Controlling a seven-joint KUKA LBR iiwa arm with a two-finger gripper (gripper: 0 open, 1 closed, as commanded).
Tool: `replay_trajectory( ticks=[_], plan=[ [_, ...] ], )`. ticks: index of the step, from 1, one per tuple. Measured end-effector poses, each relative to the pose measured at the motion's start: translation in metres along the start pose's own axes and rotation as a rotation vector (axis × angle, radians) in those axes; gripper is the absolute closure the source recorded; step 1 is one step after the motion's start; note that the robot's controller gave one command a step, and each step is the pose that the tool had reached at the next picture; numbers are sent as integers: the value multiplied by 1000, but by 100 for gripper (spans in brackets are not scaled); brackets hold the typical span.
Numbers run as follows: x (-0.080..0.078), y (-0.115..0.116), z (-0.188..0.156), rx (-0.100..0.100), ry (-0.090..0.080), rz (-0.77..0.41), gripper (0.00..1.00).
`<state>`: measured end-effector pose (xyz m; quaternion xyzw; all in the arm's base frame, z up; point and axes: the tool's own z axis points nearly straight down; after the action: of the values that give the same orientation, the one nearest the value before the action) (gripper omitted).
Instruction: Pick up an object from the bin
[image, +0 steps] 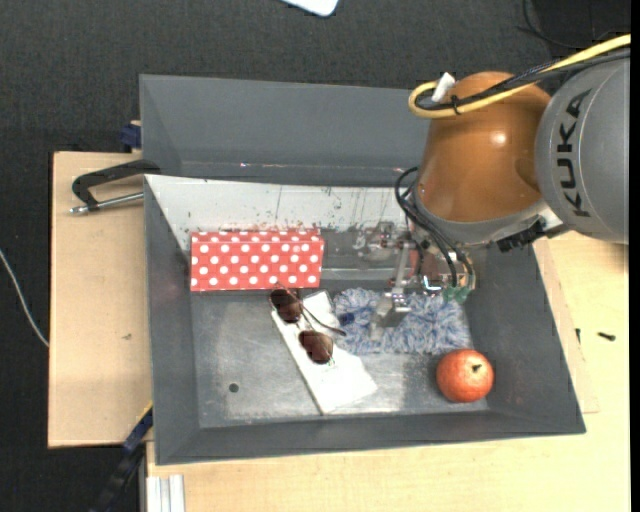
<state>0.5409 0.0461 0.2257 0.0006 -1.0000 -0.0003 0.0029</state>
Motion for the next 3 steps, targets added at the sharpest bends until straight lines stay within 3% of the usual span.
replay_trajectory(
  ticks=[1, 2, 3],
  plan=[
    [-2, 0, -4, -1, -9, 1, 0],
    [-35, 36, 145, 2, -11, -163, 100],
    [-35, 35, 145, 1, -11, -162, 100]
  ],
)
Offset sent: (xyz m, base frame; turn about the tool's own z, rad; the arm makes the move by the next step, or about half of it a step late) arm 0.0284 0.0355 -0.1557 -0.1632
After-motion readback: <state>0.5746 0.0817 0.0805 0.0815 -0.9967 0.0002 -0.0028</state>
